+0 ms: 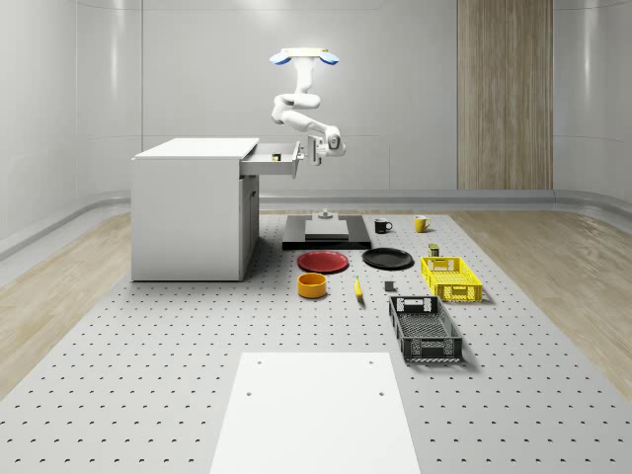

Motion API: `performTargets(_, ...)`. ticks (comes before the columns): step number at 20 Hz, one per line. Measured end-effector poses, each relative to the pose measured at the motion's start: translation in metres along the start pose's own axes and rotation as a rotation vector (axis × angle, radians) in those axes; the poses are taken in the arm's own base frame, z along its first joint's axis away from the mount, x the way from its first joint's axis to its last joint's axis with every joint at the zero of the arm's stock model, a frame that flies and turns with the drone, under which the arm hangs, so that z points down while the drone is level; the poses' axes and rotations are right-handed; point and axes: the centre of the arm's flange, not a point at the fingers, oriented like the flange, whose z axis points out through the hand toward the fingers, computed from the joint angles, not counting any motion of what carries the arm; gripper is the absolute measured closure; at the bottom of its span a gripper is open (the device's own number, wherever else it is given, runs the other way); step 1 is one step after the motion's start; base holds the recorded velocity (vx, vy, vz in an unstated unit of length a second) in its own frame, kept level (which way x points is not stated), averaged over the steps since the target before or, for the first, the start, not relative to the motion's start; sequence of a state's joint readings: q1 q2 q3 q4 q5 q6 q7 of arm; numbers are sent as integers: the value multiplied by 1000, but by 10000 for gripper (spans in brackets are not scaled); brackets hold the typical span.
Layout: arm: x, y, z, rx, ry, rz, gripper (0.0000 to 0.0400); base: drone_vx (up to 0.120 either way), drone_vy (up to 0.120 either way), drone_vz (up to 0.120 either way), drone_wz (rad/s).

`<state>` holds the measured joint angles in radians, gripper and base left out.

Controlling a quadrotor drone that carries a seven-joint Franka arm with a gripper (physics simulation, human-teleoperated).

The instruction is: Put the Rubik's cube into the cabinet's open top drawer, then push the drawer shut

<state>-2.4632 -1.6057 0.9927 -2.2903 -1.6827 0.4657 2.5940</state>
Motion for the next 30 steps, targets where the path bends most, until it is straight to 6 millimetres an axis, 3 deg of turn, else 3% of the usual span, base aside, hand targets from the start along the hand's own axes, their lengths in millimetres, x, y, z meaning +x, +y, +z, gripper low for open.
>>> performTargets(4,0,0,15,-1,1,-1,291,0,0,0,0)
performTargets(7,12,-9,36,1,3,-31,295,0,0,0,0)
performTargets(8,24,-13,45,-2,5,-67,247,0,0,0,0)
performTargets(9,39,-7,50,-33,-13,-166,125,0,0,0,0)
performTargets(10,52,11,44,-52,-29,-184,161,0,0,0,0)
performTargets(11,45,16,42,-44,-25,-155,191,0,0,0,0)
performTargets(13,35,14,51,-30,-17,-154,244,0,0,0,0)
performTargets(15,23,13,60,-22,-11,-68,264,0,0,0,0)
performTargets(18,15,9,78,-13,-6,-39,286,0,0,0,0)
performTargets(19,1,13,81,-12,-5,2,286,0,0,0,0)
performTargets(25,-2,6,117,-5,-1,2,293,0,0,0,0)
performTargets(27,-18,11,124,-5,-1,39,294,0,0,0,0)
performTargets(30,-14,7,140,-3,-1,24,294,0,0,0,0)
